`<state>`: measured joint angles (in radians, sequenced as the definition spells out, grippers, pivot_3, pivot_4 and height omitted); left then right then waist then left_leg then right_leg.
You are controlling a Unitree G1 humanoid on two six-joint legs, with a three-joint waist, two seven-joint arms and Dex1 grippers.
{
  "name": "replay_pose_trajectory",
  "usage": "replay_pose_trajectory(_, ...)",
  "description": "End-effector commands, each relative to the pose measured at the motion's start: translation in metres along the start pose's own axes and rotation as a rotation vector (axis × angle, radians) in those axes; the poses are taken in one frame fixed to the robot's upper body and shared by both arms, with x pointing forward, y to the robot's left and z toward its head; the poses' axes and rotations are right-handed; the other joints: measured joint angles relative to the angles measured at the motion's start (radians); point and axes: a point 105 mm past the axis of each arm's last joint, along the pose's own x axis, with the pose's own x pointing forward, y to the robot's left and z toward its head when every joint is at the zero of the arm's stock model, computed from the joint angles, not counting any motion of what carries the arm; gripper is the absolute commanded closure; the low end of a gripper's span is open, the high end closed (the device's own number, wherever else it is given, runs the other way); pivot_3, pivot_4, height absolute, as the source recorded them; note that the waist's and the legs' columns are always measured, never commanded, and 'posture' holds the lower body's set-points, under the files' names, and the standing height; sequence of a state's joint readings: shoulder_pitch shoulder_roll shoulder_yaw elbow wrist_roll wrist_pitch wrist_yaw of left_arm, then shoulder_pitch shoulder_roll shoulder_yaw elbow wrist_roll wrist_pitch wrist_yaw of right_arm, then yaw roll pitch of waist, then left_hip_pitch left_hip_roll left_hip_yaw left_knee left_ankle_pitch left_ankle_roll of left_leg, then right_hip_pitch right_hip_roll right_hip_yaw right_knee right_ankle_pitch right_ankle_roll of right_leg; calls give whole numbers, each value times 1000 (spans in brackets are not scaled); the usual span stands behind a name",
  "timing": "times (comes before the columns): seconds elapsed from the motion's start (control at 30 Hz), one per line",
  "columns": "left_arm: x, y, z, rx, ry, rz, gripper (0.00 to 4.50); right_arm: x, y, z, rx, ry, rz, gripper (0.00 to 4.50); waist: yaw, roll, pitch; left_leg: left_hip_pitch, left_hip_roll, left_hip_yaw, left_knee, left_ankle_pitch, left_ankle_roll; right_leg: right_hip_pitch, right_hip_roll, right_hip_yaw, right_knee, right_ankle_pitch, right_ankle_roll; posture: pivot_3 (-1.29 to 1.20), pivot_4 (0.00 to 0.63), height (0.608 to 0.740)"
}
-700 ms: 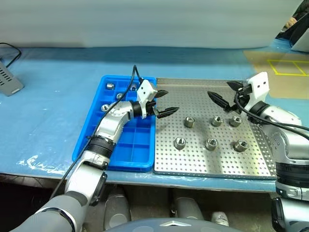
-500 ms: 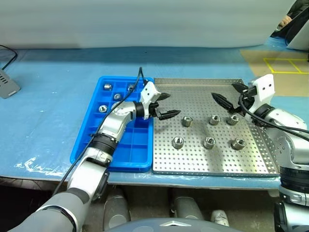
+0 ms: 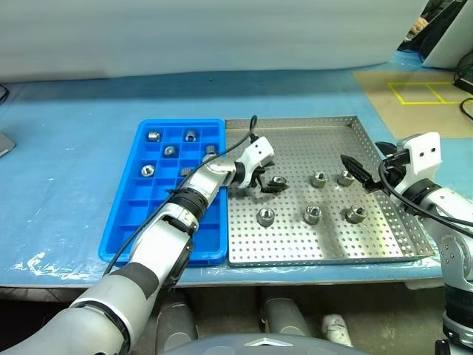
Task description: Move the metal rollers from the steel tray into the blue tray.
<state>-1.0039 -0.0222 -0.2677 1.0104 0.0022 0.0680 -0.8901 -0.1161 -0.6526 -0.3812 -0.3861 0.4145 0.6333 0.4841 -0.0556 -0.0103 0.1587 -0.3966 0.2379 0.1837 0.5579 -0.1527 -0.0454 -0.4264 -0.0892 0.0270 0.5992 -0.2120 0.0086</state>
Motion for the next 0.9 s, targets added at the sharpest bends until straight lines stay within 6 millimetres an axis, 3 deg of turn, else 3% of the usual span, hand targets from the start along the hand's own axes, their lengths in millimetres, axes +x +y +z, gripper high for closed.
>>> replay_pose_trajectory(0.03,4,-5,-2,30,19,-24,390,-7,-4,14,-24,-55,-29,0,-7,0,0,0,0,0,0,0,0,0,0,0,0,0,0,-566,150,740)
replay_pose_trajectory(0.33,-4,-1,-5,-48,-54,22,3355,6,-2,13,-22,-61,-3,0,-14,4,-2,0,-2,1,1,-3,6,5,-1,-1,-10,2,3,-505,150,740)
replay_pose_trajectory(0.5,-14,-5,-1,-77,-108,2,3355,20,2,18,-28,-80,43,0,-13,5,-3,0,-2,3,2,-6,8,5,-2,0,-11,2,3,-446,150,740)
replay_pose_trajectory(0.73,-44,23,28,-65,-234,157,3355,45,14,25,-26,-114,123,0,-10,5,-3,-1,-1,5,2,-7,8,4,-1,0,-11,3,3,-363,150,740)
replay_pose_trajectory(0.9,-92,48,64,41,-390,353,3355,67,33,40,17,-179,216,0,-4,5,-2,-1,0,6,2,-7,8,2,-1,0,-10,3,3,-234,150,740)
